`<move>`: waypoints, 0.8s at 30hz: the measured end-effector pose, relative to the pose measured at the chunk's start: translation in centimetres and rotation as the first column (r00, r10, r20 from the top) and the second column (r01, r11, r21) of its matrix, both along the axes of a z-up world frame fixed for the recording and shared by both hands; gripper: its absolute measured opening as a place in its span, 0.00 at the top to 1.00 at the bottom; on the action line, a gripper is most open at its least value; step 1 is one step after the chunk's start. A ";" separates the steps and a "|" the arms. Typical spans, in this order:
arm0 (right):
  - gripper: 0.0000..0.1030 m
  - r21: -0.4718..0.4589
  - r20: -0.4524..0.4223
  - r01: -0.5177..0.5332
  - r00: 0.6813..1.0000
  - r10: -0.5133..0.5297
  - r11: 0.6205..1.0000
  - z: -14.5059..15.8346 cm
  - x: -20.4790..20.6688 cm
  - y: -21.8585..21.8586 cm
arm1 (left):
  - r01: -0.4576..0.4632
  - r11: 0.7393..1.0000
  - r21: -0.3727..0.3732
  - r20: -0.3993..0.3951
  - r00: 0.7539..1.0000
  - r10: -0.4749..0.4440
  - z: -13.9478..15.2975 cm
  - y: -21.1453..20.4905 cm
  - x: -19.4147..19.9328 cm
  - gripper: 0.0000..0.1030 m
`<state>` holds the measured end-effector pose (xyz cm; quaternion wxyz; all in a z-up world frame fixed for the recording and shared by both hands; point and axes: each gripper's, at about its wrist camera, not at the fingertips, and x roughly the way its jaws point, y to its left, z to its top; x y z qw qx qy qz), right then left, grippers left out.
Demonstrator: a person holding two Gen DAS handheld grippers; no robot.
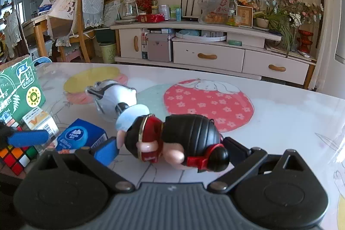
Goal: Organize rigid objects
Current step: 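Grasp the red-headphone doll with the right gripper while the left gripper grasps the blue Vinda tissue box, then carry the tissue box into the cardboard box and open the left gripper while the right gripper carries the doll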
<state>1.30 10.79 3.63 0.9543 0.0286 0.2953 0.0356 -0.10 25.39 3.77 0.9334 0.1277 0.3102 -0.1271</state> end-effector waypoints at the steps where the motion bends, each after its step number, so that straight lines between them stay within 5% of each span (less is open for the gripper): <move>1: 0.03 0.004 -0.001 0.002 1.000 -0.002 1.000 0.0 -0.1 -0.1 | -0.008 1.000 0.016 0.008 1.000 0.008 -0.1 -0.1 0.0 0.25; 4: 0.03 0.007 -0.001 0.011 1.000 -0.011 1.000 0.0 -0.4 -0.4 | -0.025 0.999 0.024 0.024 0.999 0.025 0.1 0.0 0.1 0.42; 24: 0.03 -0.027 0.001 0.093 0.996 -0.093 0.995 0.0 -4.8 -0.3 | -0.057 0.994 -0.094 -0.055 0.997 0.052 1.2 2.1 -2.1 0.42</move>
